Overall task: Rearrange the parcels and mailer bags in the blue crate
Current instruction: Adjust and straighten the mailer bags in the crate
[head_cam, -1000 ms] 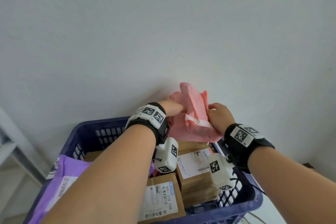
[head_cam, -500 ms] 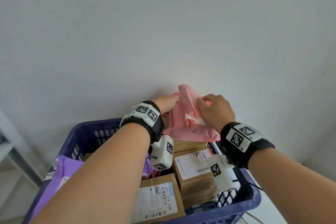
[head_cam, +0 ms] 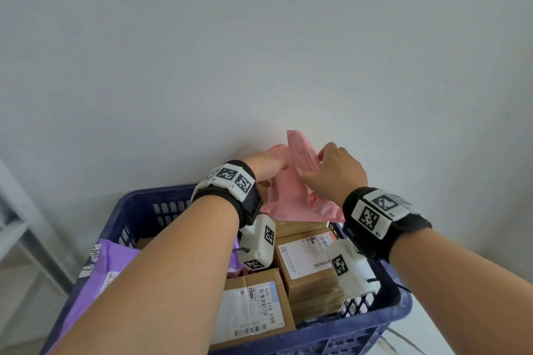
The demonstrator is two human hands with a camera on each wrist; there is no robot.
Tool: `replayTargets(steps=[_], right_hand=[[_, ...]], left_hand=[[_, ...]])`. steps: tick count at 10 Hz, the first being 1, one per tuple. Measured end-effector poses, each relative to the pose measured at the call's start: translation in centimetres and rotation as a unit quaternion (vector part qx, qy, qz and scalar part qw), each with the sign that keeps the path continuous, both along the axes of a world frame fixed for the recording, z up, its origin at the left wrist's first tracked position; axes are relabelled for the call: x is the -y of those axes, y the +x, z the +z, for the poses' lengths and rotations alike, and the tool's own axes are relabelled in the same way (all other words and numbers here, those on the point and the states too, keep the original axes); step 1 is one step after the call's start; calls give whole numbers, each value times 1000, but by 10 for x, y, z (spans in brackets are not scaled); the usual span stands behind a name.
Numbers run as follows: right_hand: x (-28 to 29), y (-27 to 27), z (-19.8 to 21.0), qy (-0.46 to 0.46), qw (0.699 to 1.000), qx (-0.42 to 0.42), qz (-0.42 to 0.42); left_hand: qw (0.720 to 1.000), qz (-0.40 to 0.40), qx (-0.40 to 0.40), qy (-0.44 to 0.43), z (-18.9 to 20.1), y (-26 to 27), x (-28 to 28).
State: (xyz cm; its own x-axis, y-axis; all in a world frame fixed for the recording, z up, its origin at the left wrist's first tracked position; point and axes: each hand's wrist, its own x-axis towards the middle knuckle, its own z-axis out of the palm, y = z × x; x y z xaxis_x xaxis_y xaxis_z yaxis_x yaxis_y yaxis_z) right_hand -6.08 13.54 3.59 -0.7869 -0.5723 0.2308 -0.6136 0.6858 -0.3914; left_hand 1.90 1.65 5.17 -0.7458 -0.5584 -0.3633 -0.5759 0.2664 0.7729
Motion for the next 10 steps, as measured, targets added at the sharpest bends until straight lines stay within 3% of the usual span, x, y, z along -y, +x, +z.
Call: replayTargets(steps=[3, 4, 5, 6, 7, 8, 9, 10], right_hand=[[-6, 18, 21, -110, 985, -91, 96], [-8, 41, 30, -151, 955, -156, 202], [-6, 63, 23, -128, 934, -186, 276], [-11, 79, 12, -114, 932, -162, 304], [-17, 97, -1, -45, 930, -137, 339], [-14, 121, -26, 114, 894, -174, 396], [-5, 123, -54, 281, 874, -145, 369], [5, 114, -57, 442, 852, -51, 277]], left_hand=[[997, -46, 44, -34, -7, 8, 1], [999, -20, 16, -45, -9, 15, 9], [999, 42, -25, -23, -12, 30, 30], [992, 118, -37, 10, -15, 57, 47], [978, 191, -77, 41, -27, 91, 63], [979, 194, -55, 41, -29, 110, 66], [982, 181, -31, 43, -29, 129, 66], [982, 183, -18, 34, -30, 153, 73]])
